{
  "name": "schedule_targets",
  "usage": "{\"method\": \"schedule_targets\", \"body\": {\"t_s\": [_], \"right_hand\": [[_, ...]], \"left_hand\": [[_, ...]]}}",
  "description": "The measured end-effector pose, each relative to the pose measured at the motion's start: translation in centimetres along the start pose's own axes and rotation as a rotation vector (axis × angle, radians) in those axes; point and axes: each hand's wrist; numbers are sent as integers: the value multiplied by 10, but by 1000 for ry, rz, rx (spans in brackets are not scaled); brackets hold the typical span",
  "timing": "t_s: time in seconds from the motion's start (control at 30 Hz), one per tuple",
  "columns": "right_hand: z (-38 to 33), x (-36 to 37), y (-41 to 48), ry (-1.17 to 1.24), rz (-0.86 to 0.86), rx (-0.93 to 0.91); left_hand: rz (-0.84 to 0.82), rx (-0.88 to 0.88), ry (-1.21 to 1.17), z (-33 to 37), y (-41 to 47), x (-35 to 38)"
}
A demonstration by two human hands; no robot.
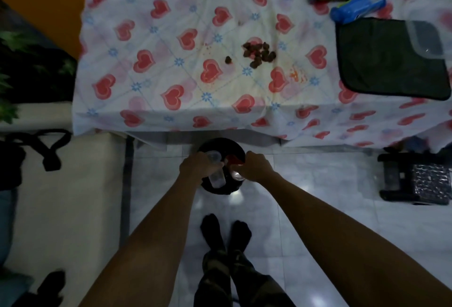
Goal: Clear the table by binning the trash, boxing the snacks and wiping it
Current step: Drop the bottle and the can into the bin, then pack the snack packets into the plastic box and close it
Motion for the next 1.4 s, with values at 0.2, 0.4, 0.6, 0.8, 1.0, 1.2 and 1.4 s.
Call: {"method": "schedule_targets", "body": {"t_s": [0.2,0.4,0.6,0.8,1.0,1.2,1.4], "right_hand": [[-5,-6,2,-64,0,-3],[-17,-29,-8,-101,36,-42],[-44,-86,-35,-114,163,-178],[-75,-168,-69,-161,332,-154],[-81,-241,-106,-172,488,-117],[-54,-303,-135,-175,570,-77],[5,-355,-130,-163,631,21]], "left_hand": [[52,70,115,1,9,-15],[180,173,254,11,-1,-38],[382,370,222,41,-43,-85],[465,413,336,89,-88,-152],[574,511,350,142,-136,-199],[648,627,379,204,-167,-215],[647,679,428,279,-162,-203]]}}
Point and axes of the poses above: each hand's wrist, its own y-axis towards the middle knuckle, its own x-axis out of the palm, z = x × y, and after that the axes turned 1 degree about -y, right-handed
